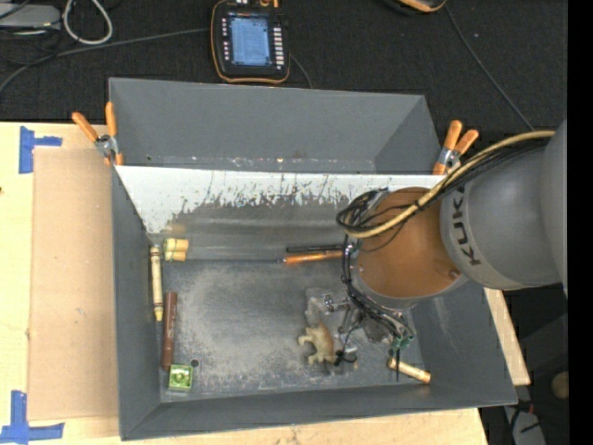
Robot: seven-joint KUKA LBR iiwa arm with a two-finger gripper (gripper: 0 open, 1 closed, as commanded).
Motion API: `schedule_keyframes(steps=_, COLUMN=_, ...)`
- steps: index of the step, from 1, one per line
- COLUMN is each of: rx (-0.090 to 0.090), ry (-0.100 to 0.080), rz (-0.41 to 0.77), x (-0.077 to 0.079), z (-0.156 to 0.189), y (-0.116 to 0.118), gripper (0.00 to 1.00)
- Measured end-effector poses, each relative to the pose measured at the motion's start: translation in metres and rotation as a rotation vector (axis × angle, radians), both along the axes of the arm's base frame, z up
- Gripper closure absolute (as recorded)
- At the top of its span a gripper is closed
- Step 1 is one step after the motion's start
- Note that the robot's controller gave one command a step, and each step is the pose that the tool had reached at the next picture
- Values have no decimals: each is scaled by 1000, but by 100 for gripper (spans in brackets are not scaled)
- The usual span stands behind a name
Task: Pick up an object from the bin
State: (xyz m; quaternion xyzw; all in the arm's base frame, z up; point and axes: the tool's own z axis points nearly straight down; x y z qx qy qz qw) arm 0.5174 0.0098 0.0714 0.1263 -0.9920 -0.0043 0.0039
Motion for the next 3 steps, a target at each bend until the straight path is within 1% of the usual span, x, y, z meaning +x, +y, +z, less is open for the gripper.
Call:
schedule_keyframes(steps=1, rx=0, ry=0, rz=1, x=0, z=0, y=0, gripper=100)
schedule_keyframes(steps=2, rx=1, ry=4, rz=2, x=-1, z=13, y=1, gripper=100)
schedule_keyframes(steps=3, rx=1, ry=-1, rz=3, x=0, z=33, y=1, gripper=100)
